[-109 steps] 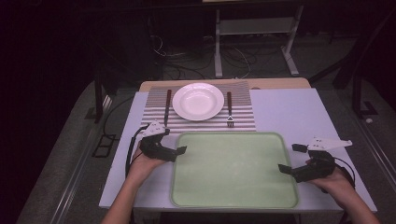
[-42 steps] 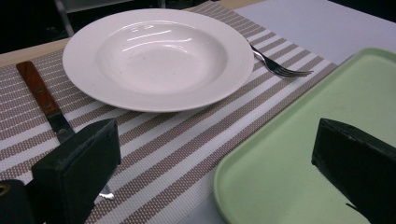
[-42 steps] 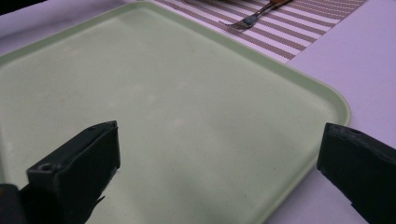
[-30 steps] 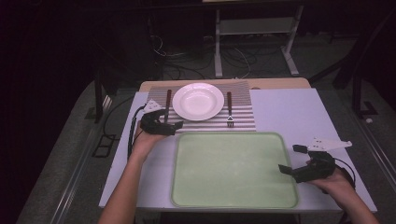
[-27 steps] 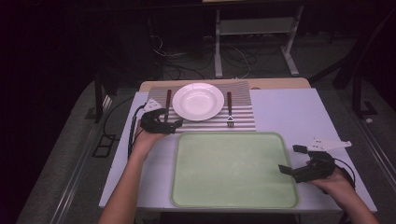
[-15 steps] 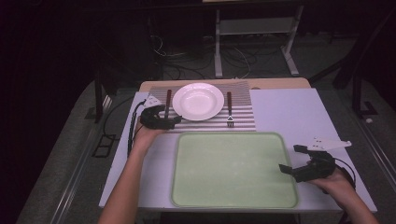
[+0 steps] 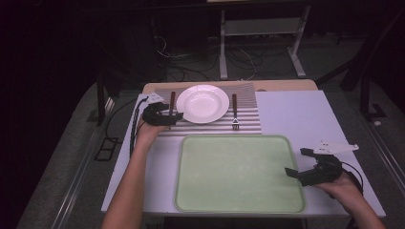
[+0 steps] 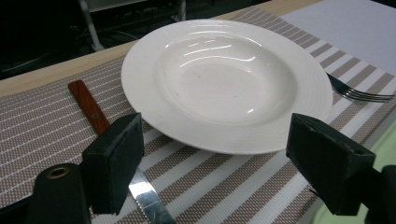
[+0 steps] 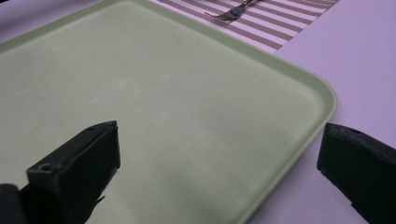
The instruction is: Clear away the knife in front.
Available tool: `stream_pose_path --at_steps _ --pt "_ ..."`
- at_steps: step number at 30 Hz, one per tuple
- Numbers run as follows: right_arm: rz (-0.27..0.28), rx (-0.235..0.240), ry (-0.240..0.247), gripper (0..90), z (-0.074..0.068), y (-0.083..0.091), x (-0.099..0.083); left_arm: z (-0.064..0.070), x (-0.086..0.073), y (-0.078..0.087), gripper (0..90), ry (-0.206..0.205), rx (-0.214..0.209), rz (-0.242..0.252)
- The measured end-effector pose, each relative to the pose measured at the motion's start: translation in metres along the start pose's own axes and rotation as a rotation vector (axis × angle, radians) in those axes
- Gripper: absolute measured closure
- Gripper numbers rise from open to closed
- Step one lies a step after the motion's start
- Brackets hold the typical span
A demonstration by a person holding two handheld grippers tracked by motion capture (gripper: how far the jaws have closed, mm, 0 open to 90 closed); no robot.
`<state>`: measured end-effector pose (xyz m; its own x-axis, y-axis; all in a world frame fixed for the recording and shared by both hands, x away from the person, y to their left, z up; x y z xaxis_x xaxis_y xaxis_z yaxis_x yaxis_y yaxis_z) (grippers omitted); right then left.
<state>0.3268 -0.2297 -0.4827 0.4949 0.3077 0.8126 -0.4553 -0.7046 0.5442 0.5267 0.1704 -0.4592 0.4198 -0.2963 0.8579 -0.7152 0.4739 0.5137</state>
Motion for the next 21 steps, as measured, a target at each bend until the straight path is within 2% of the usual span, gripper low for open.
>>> stream_pose_path --at_steps 4,6,13,18,21 --pt "0.008 -0.007 -0.006 0.0 0.000 -0.001 0.001 -0.006 0.002 -0.002 22.8 0.038 -0.009 0.028" --pt "0.011 -0.005 -0.008 0.0 -0.001 -0.001 0.002 -0.009 0.001 -0.003 27.8 0.044 -0.005 0.029" --pt "0.013 0.003 -0.009 0.0 0.000 -0.002 0.001 -0.024 -0.009 -0.006 37.1 0.091 0.007 0.015" --pt "0.008 0.004 -0.015 0.0 0.001 -0.002 0.000 -0.032 -0.013 -0.009 47.1 0.132 0.022 0.003" --pt "0.010 0.004 -0.013 0.0 0.001 -0.002 0.000 -0.035 -0.017 -0.011 55.8 0.138 0.041 -0.014"
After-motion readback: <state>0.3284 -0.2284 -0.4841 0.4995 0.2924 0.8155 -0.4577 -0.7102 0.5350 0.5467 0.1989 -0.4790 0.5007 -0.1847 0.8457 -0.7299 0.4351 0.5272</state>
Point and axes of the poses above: each handheld gripper's, and its own axes: y roughly backward along the jaws, x roughly out of its top, z roughly to its right, the point moved 10 cm from there along -y, roughly forward along the jaws, and after that the axes turned 7 degrees about x, right-handed, at the moved point
